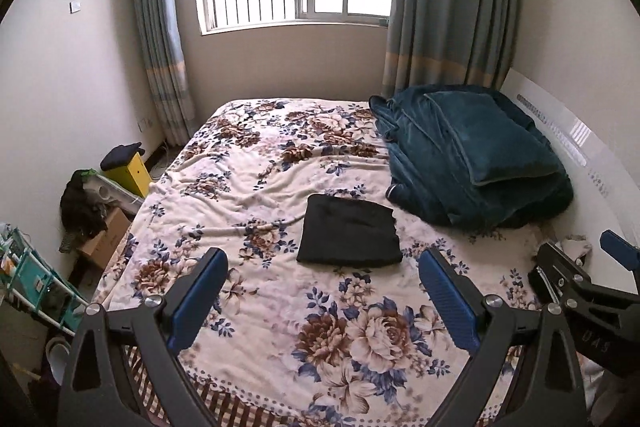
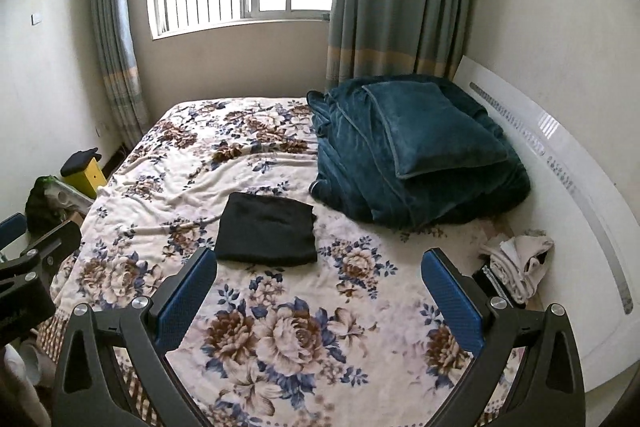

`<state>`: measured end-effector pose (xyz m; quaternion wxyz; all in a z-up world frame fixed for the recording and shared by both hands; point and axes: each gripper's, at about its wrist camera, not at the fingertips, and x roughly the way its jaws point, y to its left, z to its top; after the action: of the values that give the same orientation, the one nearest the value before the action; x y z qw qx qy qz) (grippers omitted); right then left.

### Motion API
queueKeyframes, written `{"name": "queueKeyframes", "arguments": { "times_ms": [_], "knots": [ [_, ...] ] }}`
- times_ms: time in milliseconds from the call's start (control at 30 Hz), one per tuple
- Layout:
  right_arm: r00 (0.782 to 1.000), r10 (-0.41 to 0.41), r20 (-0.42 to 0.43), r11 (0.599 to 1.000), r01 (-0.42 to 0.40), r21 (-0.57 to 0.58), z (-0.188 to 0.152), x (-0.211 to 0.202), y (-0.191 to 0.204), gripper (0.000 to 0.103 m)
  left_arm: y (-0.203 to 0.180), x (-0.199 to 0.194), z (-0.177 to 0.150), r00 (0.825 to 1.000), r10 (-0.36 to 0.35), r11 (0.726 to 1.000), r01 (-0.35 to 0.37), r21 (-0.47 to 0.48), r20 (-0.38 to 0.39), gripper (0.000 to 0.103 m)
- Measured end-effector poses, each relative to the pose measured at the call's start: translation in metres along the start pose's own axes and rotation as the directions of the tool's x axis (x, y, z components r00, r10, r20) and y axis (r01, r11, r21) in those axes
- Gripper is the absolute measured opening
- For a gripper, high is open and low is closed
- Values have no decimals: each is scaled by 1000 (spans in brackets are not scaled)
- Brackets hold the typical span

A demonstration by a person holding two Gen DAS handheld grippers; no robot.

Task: Fold small clothes

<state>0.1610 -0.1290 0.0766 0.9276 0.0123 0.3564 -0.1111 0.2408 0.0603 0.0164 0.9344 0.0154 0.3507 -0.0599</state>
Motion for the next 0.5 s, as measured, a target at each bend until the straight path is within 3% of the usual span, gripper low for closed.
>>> {"name": "queueKeyframes", "arguments": {
  "times_ms": [500],
  "knots": [
    [999, 21, 38, 1000, -20, -11, 16, -26, -5, 103, -2, -16, -7, 999, 28, 1000, -28, 0, -18, 103]
  ]
}}
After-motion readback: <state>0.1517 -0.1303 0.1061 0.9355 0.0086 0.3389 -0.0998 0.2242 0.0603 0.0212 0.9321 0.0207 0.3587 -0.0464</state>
